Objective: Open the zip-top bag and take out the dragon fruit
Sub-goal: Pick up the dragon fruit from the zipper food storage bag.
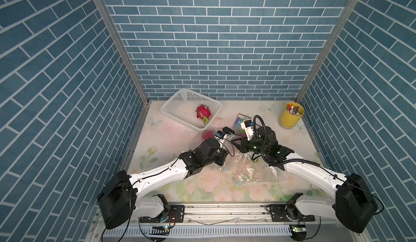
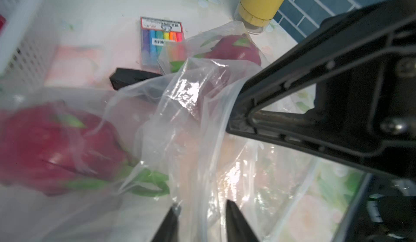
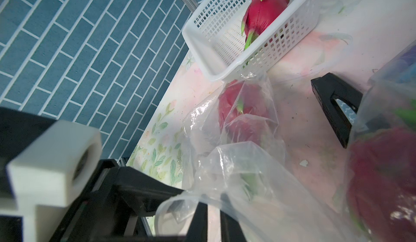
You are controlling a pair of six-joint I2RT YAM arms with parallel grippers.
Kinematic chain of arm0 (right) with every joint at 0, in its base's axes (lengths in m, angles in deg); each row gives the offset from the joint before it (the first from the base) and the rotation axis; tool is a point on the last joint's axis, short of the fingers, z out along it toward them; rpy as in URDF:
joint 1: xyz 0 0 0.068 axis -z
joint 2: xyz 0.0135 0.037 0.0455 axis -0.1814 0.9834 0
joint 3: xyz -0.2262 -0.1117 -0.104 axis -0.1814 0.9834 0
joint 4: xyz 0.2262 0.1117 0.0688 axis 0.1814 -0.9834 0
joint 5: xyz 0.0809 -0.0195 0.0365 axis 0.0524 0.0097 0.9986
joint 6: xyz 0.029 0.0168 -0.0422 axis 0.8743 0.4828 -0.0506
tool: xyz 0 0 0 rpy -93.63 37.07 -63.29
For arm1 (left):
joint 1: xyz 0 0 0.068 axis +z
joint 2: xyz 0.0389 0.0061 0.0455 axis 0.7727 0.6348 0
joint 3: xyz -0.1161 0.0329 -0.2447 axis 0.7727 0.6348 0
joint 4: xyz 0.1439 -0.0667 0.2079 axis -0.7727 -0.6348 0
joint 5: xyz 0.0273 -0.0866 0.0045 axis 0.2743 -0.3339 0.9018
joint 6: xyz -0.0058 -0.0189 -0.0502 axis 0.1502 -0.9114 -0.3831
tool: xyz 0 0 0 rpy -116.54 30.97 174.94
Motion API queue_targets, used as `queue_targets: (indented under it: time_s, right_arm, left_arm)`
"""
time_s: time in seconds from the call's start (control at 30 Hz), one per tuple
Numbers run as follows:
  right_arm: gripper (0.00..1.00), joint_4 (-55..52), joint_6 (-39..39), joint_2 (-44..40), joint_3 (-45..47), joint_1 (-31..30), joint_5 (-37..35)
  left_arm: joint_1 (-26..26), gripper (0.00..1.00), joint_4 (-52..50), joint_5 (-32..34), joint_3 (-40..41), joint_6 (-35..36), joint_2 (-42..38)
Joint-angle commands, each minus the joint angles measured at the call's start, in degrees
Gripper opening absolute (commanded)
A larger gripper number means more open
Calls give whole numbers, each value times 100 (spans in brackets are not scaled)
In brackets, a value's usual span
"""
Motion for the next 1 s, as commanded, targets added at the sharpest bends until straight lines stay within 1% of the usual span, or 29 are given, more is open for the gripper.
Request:
queue_targets:
  time_s: [0.0,0.03,0.07,0.3,0.5,0.63,0.7,0.77,0.83,0.87,0.97]
  right_arm:
    - [13,-58,83,104,5,-37,120]
    - [13,-59,88,126,19,-53,163]
    - [13,-58,51,176,34,-83,197]
    - [13,-33,-184,719,-278,-322,231]
    - [13,-92,-428,1493,-767,-338,243]
    - [14,-311,-637,2021,-1150,-336,74]
    - [14,-313,-625,2257,-1262,-337,89]
    - [14,-332,-610,2432,-1313,-345,8]
    - [16,-387,-641,2532,-1335,-345,-135]
    - [18,-432,-663,2560,-1358,-346,-183]
    - [20,-637,-727,2644,-1480,-378,-230]
  left_arm:
    - [-23,16,109,426,-178,-39,-30]
    - [-14,13,133,459,-206,-80,-65]
    - [-11,12,160,467,-232,-94,-99]
    - [-7,13,57,234,-463,-183,-133]
    - [-7,14,190,149,-282,-259,-339]
    - [-7,14,266,269,-136,-287,-472]
    - [2,15,363,383,-41,-357,-574]
    - [2,21,439,528,27,-414,-702]
    - [24,22,476,746,110,-464,-823]
    - [43,26,500,857,162,-472,-876]
    - [133,51,487,1303,343,-579,-1021]
